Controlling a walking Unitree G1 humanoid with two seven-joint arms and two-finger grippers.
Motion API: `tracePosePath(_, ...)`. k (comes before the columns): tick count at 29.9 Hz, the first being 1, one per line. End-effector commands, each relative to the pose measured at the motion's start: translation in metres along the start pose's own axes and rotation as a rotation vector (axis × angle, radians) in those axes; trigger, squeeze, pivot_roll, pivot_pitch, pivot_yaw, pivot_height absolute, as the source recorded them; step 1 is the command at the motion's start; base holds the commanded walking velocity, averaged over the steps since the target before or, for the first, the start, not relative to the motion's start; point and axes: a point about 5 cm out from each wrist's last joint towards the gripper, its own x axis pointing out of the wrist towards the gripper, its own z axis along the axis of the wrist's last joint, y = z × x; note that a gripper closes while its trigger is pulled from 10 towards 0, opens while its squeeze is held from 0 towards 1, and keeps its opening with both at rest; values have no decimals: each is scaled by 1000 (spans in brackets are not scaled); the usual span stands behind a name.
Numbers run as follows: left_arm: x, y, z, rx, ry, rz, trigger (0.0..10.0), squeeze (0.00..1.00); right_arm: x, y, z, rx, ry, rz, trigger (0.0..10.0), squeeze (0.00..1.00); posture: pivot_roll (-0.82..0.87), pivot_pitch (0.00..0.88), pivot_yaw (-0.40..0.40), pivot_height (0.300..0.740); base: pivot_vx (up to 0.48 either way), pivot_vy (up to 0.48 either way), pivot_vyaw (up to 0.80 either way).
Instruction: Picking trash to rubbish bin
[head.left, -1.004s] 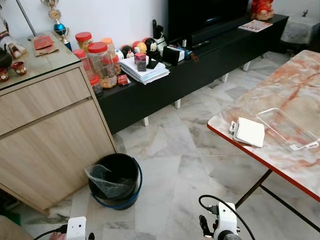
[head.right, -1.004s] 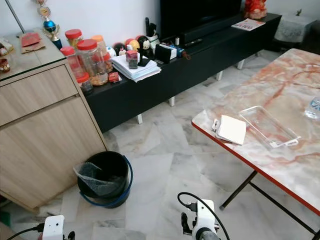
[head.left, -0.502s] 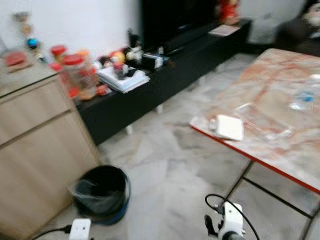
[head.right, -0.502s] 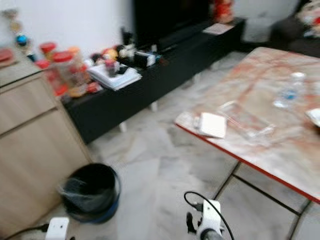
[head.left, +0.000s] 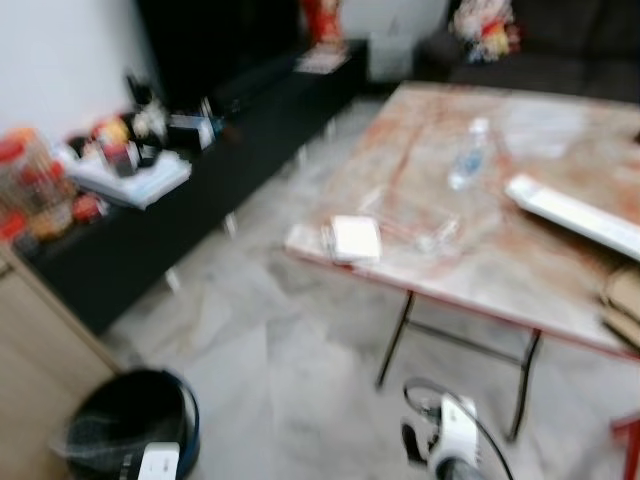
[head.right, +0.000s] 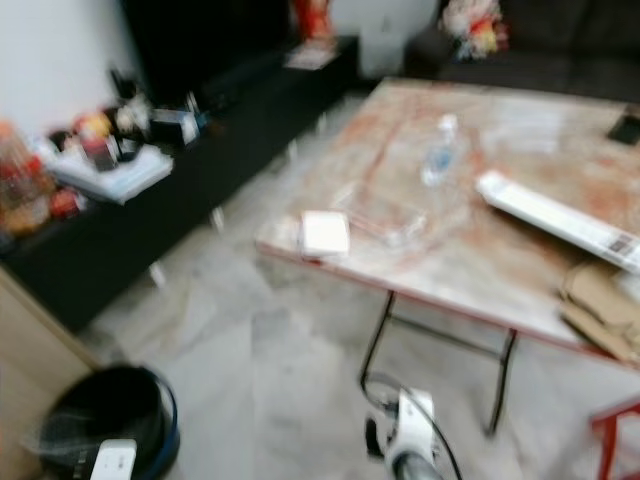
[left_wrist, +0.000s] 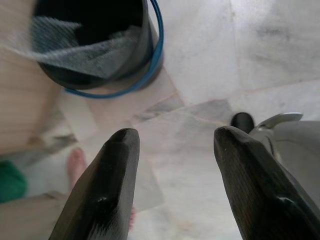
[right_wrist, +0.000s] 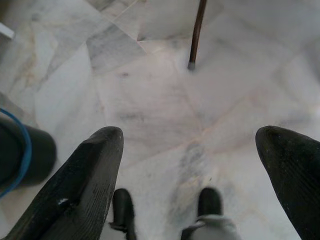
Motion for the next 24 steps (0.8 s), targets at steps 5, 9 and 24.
tracePosePath(5, 2, 6, 9, -6, -27, 20, 10000, 0, -1, -2, -2, 1, 10, -6, 10000, 0, 77, 0, 103, 740, 0, 0, -763)
tracePosePath(9, 3, 5, 12, -10, -42, 20, 10000, 0, -1, -2, -2, 0, 9, -5, 10000, 0, 77, 0, 103, 740, 0, 0, -763)
tracePosePath(24, 1, -28, 129, -9, -531, -69, 10000, 0, 10, 38, 90, -141, -317, 187, 10000, 0, 82, 0, 67, 740, 0, 0, -102)
